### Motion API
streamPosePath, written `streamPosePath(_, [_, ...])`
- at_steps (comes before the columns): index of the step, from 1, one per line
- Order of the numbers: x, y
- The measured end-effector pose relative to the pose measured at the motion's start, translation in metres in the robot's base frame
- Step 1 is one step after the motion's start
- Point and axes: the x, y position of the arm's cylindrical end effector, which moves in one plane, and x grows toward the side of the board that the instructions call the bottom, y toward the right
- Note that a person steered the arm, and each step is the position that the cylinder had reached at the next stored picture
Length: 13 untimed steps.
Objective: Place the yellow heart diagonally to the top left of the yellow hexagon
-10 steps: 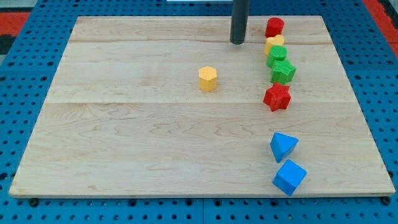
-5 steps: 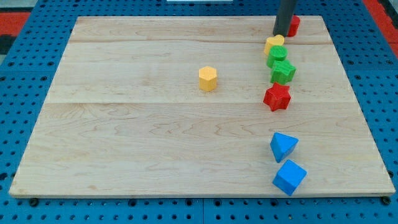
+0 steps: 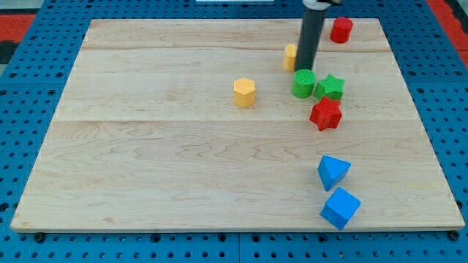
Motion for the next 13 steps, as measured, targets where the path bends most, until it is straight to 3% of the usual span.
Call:
streamPosePath(3, [-0.043,0.000])
streamPosePath(6, [-0.023,-0.085])
streamPosePath(9, [-0.043,-0.018])
streamPosePath(13, [-0.038,-0.018])
